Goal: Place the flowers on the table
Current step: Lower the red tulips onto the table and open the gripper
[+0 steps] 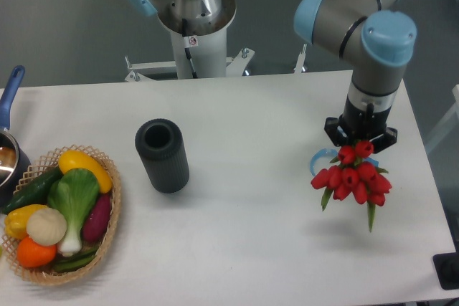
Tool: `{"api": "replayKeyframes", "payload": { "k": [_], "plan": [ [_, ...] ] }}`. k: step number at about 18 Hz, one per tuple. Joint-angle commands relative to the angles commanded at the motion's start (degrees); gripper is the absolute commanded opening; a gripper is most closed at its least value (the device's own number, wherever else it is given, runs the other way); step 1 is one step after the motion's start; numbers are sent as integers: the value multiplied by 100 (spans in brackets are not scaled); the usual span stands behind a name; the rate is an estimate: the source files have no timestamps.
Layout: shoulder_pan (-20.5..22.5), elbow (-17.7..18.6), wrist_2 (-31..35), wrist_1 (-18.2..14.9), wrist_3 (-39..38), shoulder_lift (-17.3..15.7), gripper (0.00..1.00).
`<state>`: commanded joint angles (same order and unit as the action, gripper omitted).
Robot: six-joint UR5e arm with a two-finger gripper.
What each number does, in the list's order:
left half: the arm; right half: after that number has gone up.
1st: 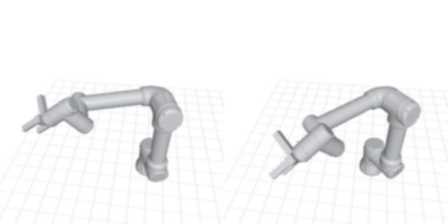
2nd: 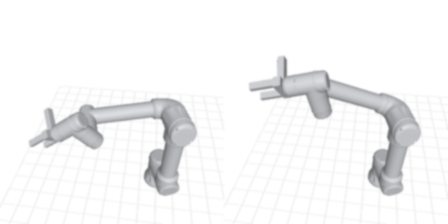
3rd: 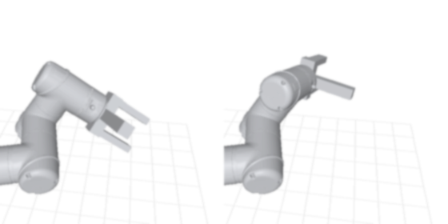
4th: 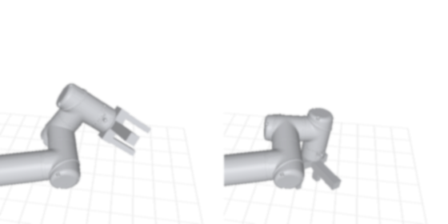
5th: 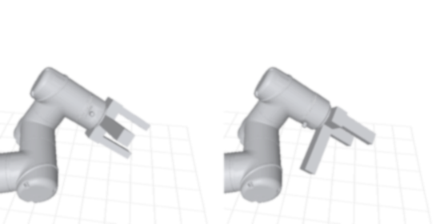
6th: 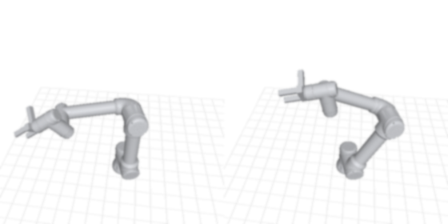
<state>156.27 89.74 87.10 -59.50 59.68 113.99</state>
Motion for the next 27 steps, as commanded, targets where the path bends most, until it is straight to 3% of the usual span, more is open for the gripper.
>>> {"api": "replayKeyframes", "payload": {
  "k": [7, 10, 11, 12, 13, 15, 21, 27],
  "plan": [
    [-44, 17, -18, 0, 17, 255, 21],
    [-88, -18, -18, 9, 9, 317, 31],
    [-97, -26, -18, 44, -9, 334, 46],
    [-106, -9, -9, 192, -26, 343, 82],
    [-115, 17, 0, 367, -35, 369, 100],
    [-115, 17, 0, 527, -131, 387, 100],
    [-115, 0, 9, 527, -149, 317, 100],
    [-88, -9, 61, 536, -88, -34, 100]
  ]
}}
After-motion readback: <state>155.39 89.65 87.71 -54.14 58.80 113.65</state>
